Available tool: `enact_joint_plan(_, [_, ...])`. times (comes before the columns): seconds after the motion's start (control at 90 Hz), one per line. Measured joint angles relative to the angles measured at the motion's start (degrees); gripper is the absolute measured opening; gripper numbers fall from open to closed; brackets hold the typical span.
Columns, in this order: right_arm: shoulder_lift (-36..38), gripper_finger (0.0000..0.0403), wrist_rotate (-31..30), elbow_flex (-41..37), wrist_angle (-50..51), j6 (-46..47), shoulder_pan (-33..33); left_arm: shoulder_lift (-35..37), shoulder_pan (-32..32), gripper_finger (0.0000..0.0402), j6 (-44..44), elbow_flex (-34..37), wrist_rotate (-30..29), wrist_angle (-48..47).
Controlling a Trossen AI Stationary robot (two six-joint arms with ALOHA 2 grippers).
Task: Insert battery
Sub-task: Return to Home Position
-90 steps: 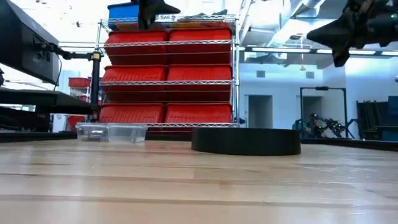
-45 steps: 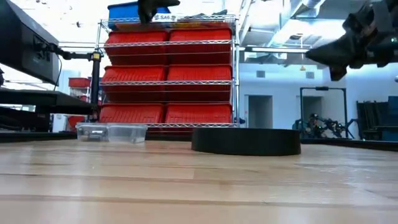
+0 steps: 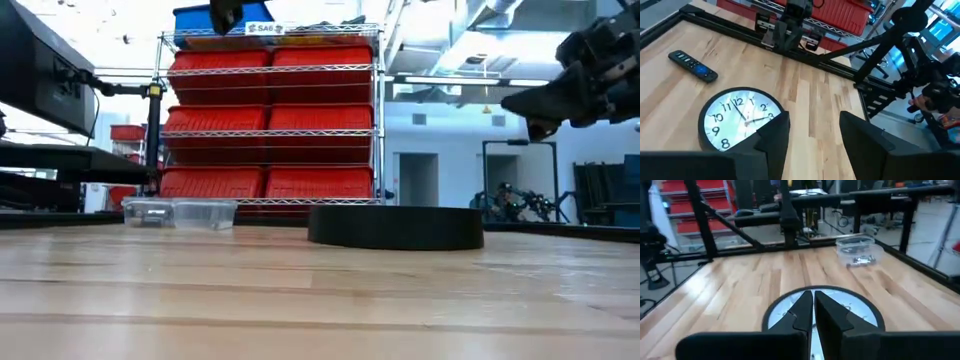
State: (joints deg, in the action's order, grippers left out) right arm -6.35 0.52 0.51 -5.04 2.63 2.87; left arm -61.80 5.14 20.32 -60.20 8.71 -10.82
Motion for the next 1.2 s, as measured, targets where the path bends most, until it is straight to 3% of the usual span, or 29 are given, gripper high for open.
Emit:
enact_joint_plan(0.233, [1.2, 0.0011, -0.2, 0.0, 4.0, -0.7, -0.1, 0.0, -0.2, 0.0154, -1.0, 0.0, -0.1, 1.1])
enact_joint_plan(0.456, [0.5, 0.0011, 0.4, 0.0, 4.2, 4.6, -2.5, 0.1, -0.3, 0.0154, -5.1, 0.8, 0.0, 1.4])
enact_joint_plan(0.722, [0.4, 0.0011, 0.7, -0.1, 3.6, 6.4, -2.9, 2.6, -0.3, 0.0154, -11.2, 12.2, -0.1, 4.2])
enact_joint_plan(1.022, [0.4, 0.0011, 0.7, -0.1, 3.5, 6.4, -2.9, 23.3, -0.4, 0.0154, -13.0, 34.7, -0.9, 11.7])
enact_joint_plan(1.2, [0.4, 0.0011, 0.7, -0.1, 3.5, 6.4, -2.9, 34.2, -0.2, 0.0154, -7.5, 41.4, -5.9, 10.7])
